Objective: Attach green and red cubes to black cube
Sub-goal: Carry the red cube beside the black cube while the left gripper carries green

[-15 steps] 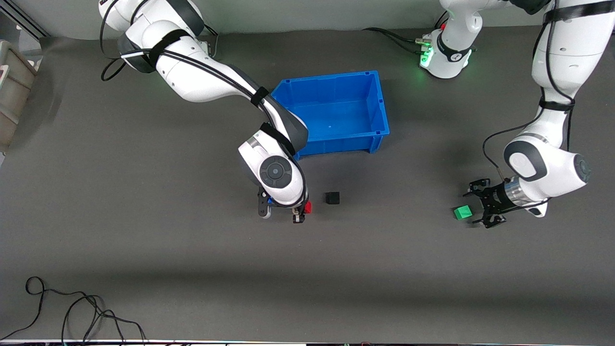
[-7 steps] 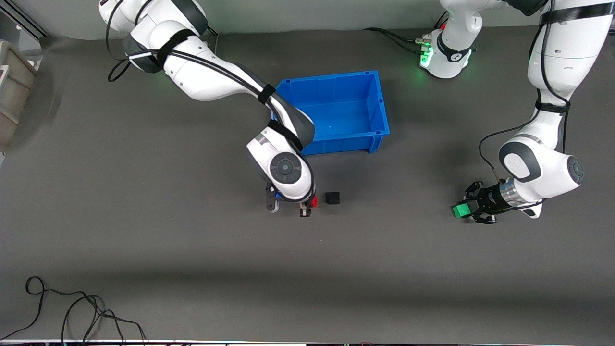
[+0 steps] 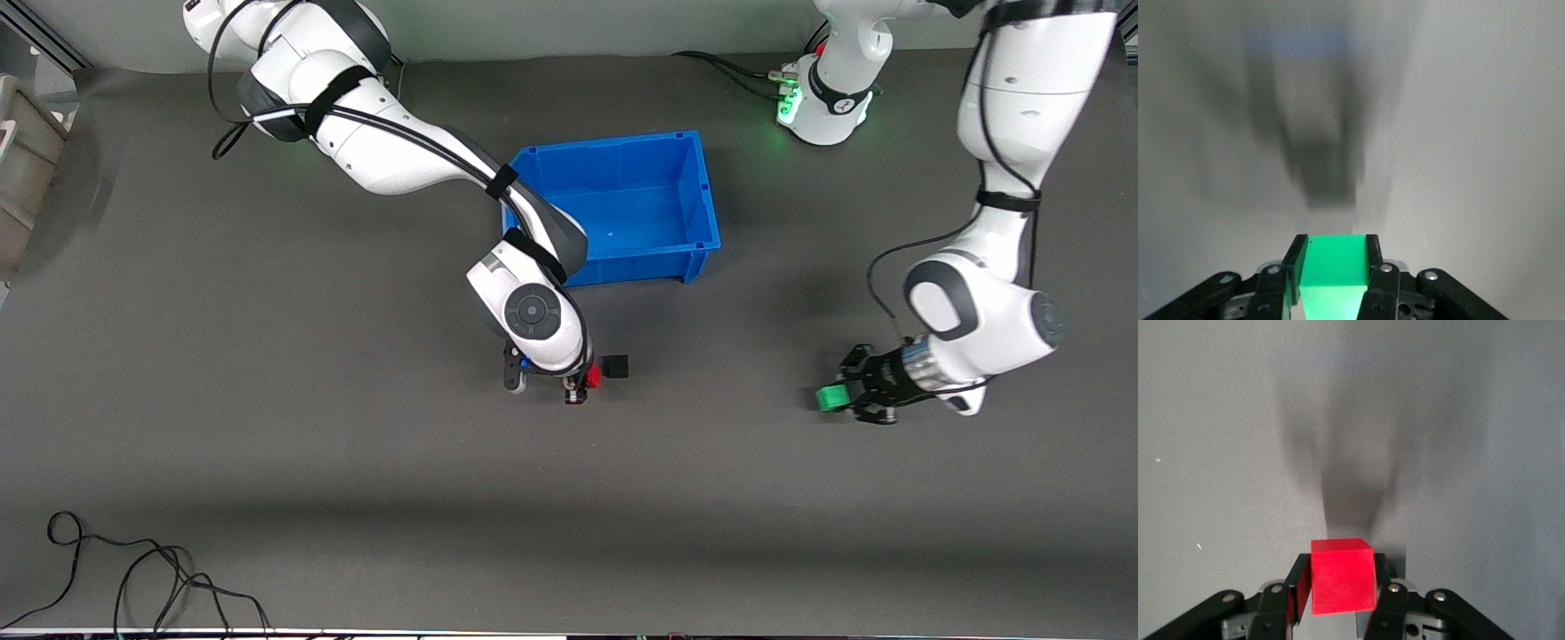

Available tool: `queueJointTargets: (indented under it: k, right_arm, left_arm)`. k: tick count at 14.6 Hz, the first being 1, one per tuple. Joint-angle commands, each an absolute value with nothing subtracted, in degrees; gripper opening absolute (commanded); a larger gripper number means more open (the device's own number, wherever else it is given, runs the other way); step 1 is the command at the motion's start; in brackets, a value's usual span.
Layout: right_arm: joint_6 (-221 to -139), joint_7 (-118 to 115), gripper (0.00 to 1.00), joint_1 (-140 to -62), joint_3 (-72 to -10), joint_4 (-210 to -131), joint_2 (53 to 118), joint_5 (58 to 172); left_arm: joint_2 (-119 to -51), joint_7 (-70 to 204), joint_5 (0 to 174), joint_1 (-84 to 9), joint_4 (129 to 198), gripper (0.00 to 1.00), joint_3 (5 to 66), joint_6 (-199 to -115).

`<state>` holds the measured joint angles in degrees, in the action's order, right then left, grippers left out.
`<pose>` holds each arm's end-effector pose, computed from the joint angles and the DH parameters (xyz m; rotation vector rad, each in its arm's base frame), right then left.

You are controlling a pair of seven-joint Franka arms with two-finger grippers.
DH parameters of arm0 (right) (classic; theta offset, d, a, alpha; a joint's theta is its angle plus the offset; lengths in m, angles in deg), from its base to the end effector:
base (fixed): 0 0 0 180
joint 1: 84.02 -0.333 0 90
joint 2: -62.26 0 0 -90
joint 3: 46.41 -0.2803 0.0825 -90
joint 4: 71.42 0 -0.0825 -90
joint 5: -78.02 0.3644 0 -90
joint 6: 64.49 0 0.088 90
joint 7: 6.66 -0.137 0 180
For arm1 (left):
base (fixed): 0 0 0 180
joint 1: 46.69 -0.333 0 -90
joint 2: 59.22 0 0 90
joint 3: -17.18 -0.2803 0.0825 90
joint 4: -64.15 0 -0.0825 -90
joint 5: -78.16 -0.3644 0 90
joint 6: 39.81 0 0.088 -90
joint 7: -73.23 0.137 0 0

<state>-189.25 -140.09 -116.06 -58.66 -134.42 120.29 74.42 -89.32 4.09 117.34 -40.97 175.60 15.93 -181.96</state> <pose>0.5585 0.4782 0.1730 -2.0932 2.2169 0.1866 0.5926 -0.0555 0.1660 1.8715 2.0688 -0.3307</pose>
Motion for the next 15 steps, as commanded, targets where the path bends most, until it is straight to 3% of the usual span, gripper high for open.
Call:
queueJointTargets:
  k: [1,8,15]
  right_arm:
    - [-191.23,-141.74,0.17,-117.67,-58.28,-133.30,122.55,75.47]
    - [-188.68,-141.22,0.17,-117.86,-58.19,-133.56,122.46,75.03]
    - [-190.18,-141.48,0.17,-117.86,-58.19,-132.86,123.69,75.03]
  left_arm:
    - [-88.93,1.16,117.44,-35.19,174.81,0.23,14.98,-182.01]
    - [-88.49,-3.04,119.46,-23.59,179.28,0.22,14.98,-189.48]
    - [-89.81,-13.33,119.55,-15.15,178.94,0.22,14.98,-196.16]
